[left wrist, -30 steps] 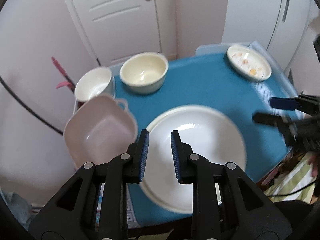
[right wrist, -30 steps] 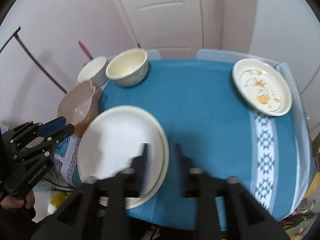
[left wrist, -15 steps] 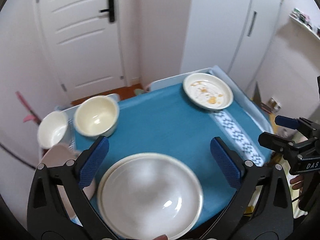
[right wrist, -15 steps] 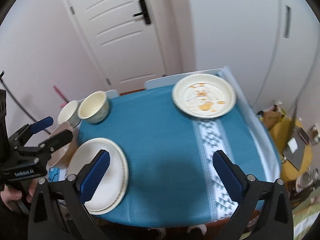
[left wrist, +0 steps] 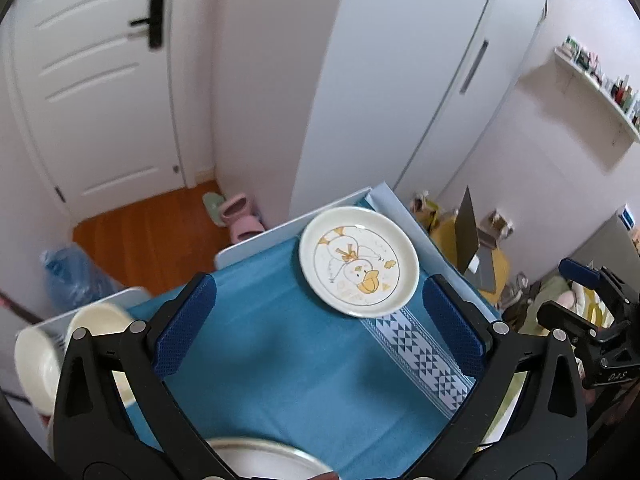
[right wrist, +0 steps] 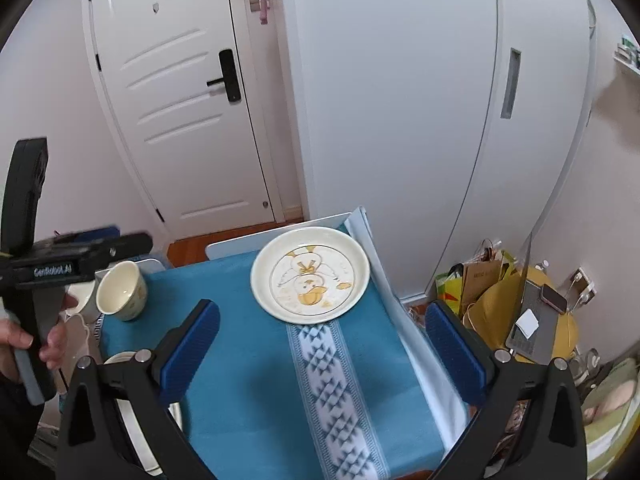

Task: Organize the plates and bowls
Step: 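Move to the small duck-print plate and grip its rim, then lift the small duck plate and carry it over the plate stack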

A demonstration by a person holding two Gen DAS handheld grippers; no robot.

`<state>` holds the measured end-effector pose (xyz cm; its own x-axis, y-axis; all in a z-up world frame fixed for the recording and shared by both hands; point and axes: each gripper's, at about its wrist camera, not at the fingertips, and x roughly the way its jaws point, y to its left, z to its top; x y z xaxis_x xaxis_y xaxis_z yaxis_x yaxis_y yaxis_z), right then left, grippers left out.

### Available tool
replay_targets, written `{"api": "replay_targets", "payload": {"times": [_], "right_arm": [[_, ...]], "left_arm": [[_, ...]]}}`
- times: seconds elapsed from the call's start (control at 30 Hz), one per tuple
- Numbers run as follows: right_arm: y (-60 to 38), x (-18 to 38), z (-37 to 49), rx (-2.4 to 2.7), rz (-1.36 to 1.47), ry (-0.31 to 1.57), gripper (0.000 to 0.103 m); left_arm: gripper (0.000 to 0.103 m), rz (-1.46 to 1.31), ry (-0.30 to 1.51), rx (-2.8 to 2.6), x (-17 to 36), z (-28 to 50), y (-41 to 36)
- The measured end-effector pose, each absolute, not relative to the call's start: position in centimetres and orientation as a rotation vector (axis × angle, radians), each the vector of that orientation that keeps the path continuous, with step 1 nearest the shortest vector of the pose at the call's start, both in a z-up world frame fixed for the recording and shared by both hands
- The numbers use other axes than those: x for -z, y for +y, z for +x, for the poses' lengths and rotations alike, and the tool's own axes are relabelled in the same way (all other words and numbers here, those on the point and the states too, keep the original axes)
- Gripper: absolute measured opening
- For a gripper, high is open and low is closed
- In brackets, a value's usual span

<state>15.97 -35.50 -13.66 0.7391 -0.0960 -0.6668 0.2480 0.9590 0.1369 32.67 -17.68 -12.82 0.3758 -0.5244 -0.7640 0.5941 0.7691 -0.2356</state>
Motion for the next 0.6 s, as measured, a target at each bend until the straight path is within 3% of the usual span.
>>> {"api": "replay_targets", "payload": {"times": [0.37,0.43,0.5,0.57,0.6], "right_arm": [[-41.4,25.3,25.2,0.129,0.525,0.900,0.101],[-42.3,26.8,26.1,0.120,0.573,0.889,0.096],[-42.8,28.4,27.2,0.097,0.616,0.888,0.074],[-43.0,29.2,27.9,0.091,0.625,0.891,0.064],[-43.0,29.7,28.2,0.088,0.630,0.887,0.059]], "left_arm": [[0.100,0.107,1.203,0.748,24.6,39.3,-24.4],[0.091,0.098,1.230,0.751,26.4,40.4,-25.0],[0.076,0.096,1.249,0.752,27.7,41.4,-25.5],[0.061,0.094,1.266,0.755,28.8,42.1,-25.9],[0.058,0.092,1.271,0.757,29.1,42.4,-26.1]]}}
